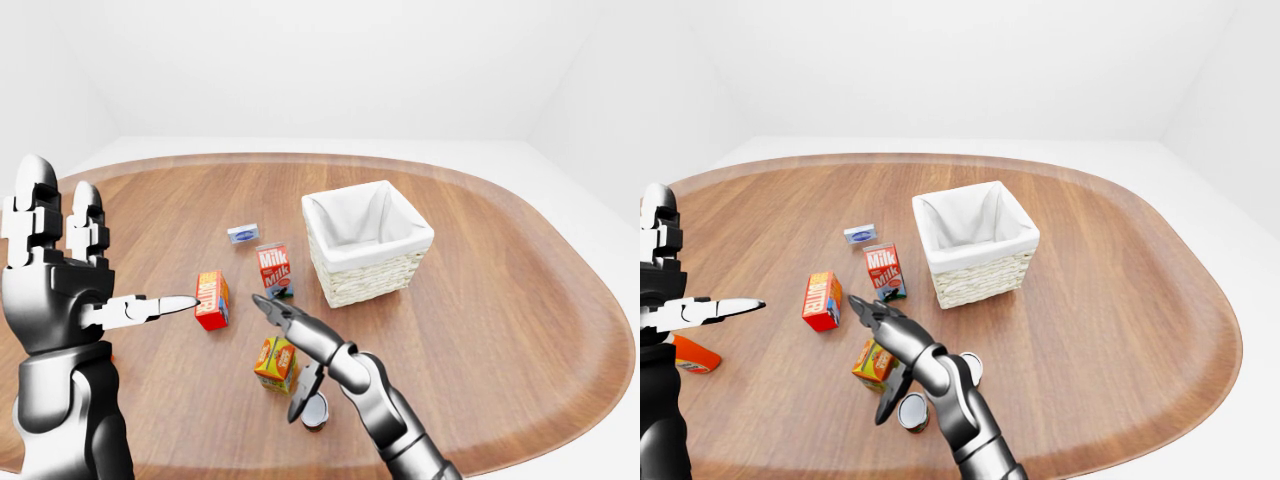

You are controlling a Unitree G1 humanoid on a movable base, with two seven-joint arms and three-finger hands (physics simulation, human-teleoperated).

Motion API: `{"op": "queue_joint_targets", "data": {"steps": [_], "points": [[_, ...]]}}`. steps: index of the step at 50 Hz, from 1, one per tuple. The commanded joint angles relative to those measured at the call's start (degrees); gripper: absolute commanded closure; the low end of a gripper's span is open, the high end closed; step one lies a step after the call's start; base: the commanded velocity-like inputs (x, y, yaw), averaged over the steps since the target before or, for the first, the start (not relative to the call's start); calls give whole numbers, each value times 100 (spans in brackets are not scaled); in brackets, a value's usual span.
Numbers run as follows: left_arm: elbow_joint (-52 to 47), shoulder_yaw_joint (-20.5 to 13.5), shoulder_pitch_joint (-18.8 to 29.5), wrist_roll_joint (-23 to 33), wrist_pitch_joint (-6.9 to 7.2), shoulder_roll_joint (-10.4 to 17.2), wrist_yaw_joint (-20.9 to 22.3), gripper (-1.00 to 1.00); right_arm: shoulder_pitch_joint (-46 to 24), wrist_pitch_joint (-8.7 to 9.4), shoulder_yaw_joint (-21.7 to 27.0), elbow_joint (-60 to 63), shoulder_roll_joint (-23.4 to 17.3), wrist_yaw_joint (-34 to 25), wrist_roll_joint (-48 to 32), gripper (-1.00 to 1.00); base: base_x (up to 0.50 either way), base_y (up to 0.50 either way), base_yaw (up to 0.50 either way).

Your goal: Pick up the orange juice, and put it in the basket.

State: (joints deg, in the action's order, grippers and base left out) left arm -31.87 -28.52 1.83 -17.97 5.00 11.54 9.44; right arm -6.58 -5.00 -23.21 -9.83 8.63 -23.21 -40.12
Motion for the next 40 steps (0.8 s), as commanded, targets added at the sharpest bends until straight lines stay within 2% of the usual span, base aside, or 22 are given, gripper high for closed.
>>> {"op": "queue_joint_targets", "data": {"steps": [1, 40], "points": [[1, 0, 0, -1, 0, 0, -1, -100, -88, 0, 109, -254, 6, 71, 19, -100, 0, 0, 0], [1, 0, 0, -1, 0, 0, -1, -100, -792, 0, 485, -1717, 273, 486, 110, -100, 0, 0, 0]]}}
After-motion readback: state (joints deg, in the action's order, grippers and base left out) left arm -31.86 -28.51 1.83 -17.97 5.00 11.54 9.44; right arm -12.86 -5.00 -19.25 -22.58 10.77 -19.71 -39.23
